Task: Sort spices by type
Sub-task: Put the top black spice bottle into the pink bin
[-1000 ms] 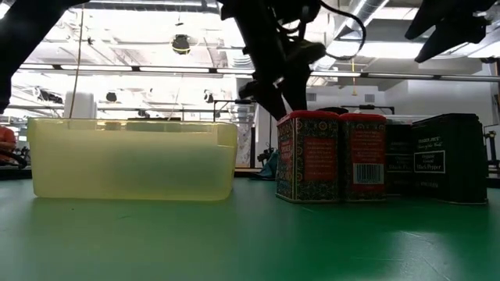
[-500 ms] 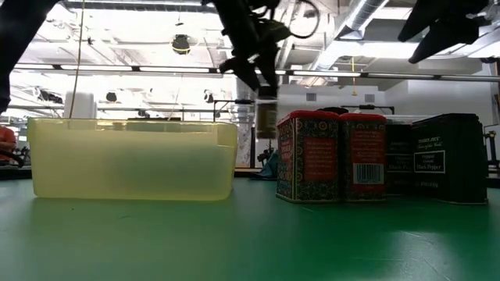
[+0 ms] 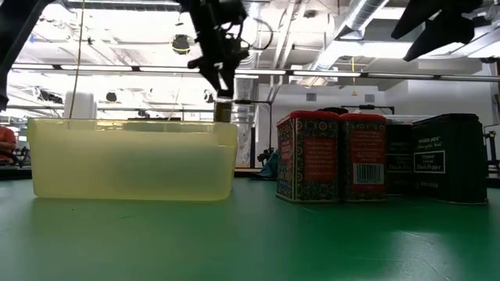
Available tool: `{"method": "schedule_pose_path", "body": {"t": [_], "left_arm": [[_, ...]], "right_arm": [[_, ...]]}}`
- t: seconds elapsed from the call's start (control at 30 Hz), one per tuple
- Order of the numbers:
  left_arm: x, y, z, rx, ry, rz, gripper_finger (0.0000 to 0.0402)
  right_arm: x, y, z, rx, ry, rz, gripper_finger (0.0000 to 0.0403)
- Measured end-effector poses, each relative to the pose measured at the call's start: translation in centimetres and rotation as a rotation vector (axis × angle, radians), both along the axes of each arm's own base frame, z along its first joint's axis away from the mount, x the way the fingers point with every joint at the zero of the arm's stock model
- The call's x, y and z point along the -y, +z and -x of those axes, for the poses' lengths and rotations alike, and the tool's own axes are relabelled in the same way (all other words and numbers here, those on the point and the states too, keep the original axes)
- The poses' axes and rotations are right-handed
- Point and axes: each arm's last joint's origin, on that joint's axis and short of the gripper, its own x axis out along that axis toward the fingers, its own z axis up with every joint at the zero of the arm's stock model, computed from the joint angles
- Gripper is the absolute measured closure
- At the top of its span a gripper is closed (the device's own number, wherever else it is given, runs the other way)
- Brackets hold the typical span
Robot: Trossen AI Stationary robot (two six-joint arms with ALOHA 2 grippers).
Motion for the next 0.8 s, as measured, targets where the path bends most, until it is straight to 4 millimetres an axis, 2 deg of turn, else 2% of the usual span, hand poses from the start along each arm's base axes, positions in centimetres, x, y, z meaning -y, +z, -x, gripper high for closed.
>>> {"method": "schedule_pose_path", "body": {"t": [0.17,0.3,0.63,0.8], "left_arm": [[-2.6,-3.2,1.6,-0.03,0.058,0.071,0.0207],[-3.5,-5.5,2.1,-0.01,0.085,0.111,0.0207],[-2.7,-9.4,2.1,-0.017,0.111,0.179,0.0207],[-2.6,-10.5,2.2,0.004,0.153,0.188,0.0207]], "right_arm": [[0.1,0.1,-0.1,0.012,-0.012,-0.005,0.0076],[0.1,0.2,-0.3,0.039,-0.026,0.005,0.0076],[0.5,0.2,-0.4,0.039,-0.052,0.034,0.0076],[0.6,0.2,-0.4,0.037,-0.058,0.037,0.0076]]}}
